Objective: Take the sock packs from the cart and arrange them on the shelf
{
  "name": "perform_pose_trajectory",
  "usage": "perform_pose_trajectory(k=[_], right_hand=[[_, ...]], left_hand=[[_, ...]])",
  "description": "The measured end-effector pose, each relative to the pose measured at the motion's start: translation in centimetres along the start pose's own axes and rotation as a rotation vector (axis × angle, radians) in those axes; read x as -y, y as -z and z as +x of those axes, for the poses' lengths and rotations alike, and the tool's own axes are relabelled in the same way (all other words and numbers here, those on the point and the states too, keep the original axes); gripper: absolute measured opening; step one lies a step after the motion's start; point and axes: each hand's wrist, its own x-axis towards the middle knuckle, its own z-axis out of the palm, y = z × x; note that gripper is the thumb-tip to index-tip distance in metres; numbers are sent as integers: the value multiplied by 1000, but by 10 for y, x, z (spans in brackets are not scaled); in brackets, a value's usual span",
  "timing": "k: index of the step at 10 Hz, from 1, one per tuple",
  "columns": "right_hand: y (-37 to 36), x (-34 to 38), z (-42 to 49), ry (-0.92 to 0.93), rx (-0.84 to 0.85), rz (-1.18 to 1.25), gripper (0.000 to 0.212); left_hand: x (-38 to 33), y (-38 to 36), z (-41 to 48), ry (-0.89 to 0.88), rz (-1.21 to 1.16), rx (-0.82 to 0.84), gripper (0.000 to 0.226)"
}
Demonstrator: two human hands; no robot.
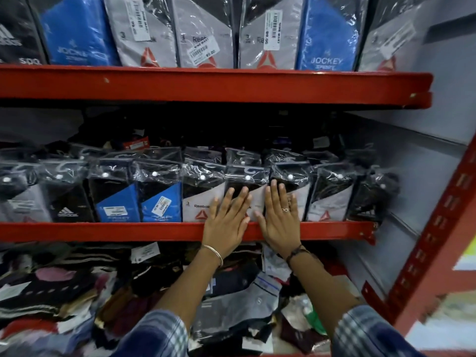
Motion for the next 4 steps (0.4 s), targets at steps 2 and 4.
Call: perform_pose_trajectory(k=[2, 4], right_hand=[[6, 2, -1, 15, 32, 13, 63], [39, 23, -14, 101, -175, 127, 61]], left_hand=[[-3, 5, -1, 9, -19, 66, 61], [7, 44, -21, 110, -320, -31, 57]])
